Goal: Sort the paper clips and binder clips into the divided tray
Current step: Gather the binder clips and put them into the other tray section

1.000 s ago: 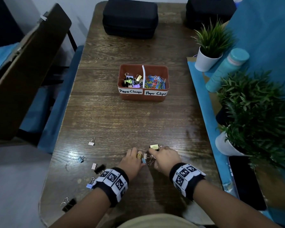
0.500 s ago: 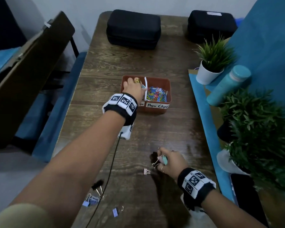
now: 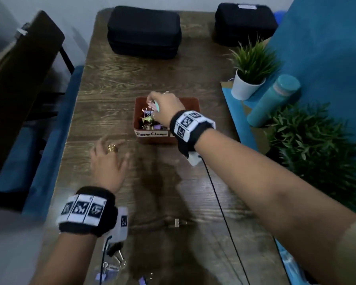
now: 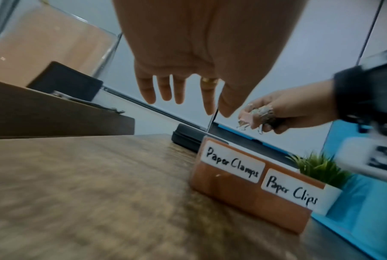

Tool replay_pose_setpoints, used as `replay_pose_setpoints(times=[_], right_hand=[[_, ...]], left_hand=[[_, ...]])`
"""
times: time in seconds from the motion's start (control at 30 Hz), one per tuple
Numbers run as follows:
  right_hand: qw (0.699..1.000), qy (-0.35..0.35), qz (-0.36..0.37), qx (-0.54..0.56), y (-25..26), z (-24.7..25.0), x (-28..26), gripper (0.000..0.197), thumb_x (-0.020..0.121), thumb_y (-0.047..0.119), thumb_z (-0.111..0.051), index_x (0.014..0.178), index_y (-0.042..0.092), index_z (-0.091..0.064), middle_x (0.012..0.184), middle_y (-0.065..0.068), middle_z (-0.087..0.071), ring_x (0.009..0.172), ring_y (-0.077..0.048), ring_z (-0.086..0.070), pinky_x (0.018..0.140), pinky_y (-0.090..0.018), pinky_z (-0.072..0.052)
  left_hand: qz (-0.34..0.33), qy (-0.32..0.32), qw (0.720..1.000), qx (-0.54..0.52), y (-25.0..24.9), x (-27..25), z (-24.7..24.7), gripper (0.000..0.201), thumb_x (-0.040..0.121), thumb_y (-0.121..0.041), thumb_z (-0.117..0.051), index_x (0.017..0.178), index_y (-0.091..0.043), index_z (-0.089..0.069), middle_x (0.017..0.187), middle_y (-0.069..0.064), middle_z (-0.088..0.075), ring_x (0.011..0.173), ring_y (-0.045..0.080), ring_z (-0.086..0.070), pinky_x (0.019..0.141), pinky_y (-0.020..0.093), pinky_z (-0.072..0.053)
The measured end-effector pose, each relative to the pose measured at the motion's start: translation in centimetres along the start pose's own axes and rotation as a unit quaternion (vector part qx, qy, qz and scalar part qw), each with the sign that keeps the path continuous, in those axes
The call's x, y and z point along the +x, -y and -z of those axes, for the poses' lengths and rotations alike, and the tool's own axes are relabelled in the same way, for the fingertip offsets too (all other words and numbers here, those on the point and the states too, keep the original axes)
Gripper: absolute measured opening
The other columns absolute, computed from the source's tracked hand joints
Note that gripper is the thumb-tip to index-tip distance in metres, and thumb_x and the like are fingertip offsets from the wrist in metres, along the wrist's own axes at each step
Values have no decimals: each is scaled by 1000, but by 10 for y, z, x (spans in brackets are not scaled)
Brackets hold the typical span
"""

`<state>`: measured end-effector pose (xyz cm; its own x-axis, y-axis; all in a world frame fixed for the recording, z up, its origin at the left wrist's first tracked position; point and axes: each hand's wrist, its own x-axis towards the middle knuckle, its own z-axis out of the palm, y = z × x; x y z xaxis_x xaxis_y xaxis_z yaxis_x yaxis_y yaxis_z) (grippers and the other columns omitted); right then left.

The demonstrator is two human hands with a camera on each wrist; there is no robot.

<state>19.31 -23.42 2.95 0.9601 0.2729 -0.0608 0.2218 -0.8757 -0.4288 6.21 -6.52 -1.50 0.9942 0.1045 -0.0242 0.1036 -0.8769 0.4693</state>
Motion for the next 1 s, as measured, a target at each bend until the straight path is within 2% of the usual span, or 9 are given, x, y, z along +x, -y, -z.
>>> replay_pose_setpoints(times=[0.23, 0.4, 0.5, 0.57, 0.67, 0.77, 0.83, 0.9, 1.0], right_hand=[[991, 126, 39, -33, -3, -23, 27, 55, 97, 39, -38, 147, 27, -18, 132, -18, -53, 121, -31, -49, 99, -39, -42], [993, 56, 103, -24, 1, -28, -41, 38, 95, 24, -47, 132, 16, -48, 127, -14, -53, 116, -32, -50, 99, -39, -40], [980, 136, 141, 20, -17, -57, -117, 25, 90, 13, -54, 113, 16, -65, 112, -9, -64, 104, -26, -58, 93, -42, -46], [966, 223, 132, 21, -27, -77, -168, 29, 91, 13, -55, 118, 19, -63, 124, -5, -60, 115, -20, -54, 102, -37, -42], [944, 296, 144, -21, -33, -102, -222, 51, 95, 8, -46, 141, 29, -37, 153, 1, -27, 139, -17, -29, 109, -21, -24], [927, 332, 144, -98, -35, -115, -243, 62, 95, -3, -35, 148, 22, -19, 158, -1, -5, 146, -20, -6, 116, -26, -11], [933, 316, 136, -110, -37, -120, -251, 62, 89, -4, -46, 145, 15, -29, 156, -6, -19, 143, -24, -19, 114, -27, -22], [946, 272, 130, -121, -38, -125, -255, 61, 70, -2, -71, 126, 13, -56, 134, -11, -53, 122, -28, -53, 94, -28, -49], [949, 280, 89, -109, -33, -128, -256, 42, 89, 3, -49, 129, 14, -49, 130, -13, -49, 119, -31, -49, 93, -34, -46]], left_hand=[[103, 113, 986, 71, 74, -67, -8, 39, 89, -37, -55, 122, -15, -57, 152, 9, -18, 137, 34, -20, 110, 52, -29], [139, 254, 947, 141, 87, -81, -22, 81, 79, -68, -48, 145, -42, -9, 157, 1, 12, 143, 39, 2, 114, 54, -18], [130, 281, 940, 144, 94, -89, -33, 75, 90, -53, -45, 148, -35, -1, 157, 0, 13, 142, 40, 6, 116, 50, -17], [115, 275, 942, 153, 96, -96, -38, 66, 97, -36, -41, 149, -28, 0, 157, 1, 11, 143, 37, 4, 118, 43, -14], [67, 226, 953, 190, 97, -109, -42, 61, 97, -12, -43, 149, -18, -12, 157, 3, -2, 141, 29, -15, 116, 29, -22], [66, 179, 970, 150, 103, -119, -41, 46, 91, -5, -52, 134, -17, -47, 146, 2, -36, 128, 21, -39, 106, 26, -38], [89, 157, 976, 122, 105, -121, -39, 31, 89, -8, -56, 119, -15, -62, 128, 4, -55, 118, 22, -51, 98, 29, -44], [124, 163, 972, 116, 104, -122, -33, 26, 91, -10, -53, 114, -5, -63, 121, 12, -57, 113, 27, -54, 89, 23, -42], [164, 148, 974, 44, 102, -121, -28, 29, 91, -10, -52, 119, -2, -56, 125, 13, -51, 112, 27, -52, 90, 14, -38]])
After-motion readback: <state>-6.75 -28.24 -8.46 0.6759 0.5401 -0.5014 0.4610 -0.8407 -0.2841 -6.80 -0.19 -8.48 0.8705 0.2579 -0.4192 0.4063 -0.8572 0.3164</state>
